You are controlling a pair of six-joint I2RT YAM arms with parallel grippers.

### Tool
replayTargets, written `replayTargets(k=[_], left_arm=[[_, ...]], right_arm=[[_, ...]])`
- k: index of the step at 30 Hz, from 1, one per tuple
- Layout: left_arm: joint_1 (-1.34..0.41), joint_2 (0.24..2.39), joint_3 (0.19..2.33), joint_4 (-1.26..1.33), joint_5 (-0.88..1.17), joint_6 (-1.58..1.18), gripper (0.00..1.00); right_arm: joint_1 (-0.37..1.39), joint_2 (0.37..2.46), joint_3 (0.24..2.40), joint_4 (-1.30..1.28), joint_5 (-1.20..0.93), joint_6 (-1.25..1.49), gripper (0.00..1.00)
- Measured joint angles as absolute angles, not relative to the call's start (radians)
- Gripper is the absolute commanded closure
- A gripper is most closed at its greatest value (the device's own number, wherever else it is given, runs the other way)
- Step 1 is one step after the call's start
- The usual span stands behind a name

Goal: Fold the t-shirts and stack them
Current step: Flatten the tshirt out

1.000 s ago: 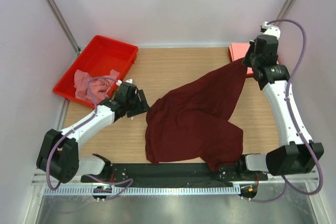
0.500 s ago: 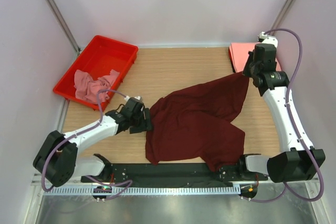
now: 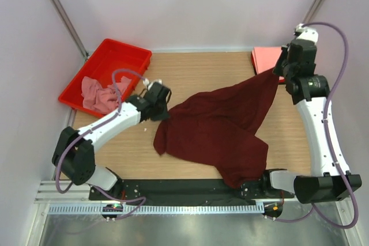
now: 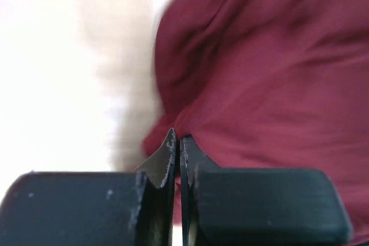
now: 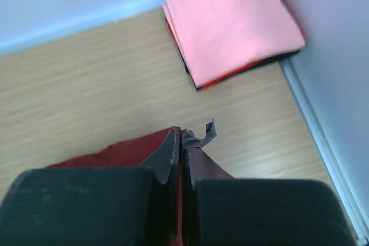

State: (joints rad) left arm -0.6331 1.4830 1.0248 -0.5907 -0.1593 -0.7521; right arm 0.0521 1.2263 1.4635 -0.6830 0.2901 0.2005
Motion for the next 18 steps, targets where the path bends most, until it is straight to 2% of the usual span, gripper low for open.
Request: replayTargets(k=[4, 8, 13, 18], left_arm=[[-0.633, 1.393, 1.31, -0.696, -0.312, -0.7, 1.0], [-0.633, 1.291, 1.415, -0.747, -0.402, -0.672, 1.0], [-0.638, 1.241, 1.319, -0.796, -0.392, -0.671, 1.0], [-0.741, 1.214, 1.029, -0.767, -0.273, -0.712, 0.99]], right_arm=[[0.052, 1.216, 1.578, -0.672, 0.313, 0.179, 0.99], [0.052, 1.168, 1.597, -0.646, 0.33, 0.156, 0.99], [0.052, 1.131, 1.596, -0.657, 0.337, 0.145, 0.99], [0.049, 1.123, 1.55, -0.747, 0.394, 0.145, 0.99]])
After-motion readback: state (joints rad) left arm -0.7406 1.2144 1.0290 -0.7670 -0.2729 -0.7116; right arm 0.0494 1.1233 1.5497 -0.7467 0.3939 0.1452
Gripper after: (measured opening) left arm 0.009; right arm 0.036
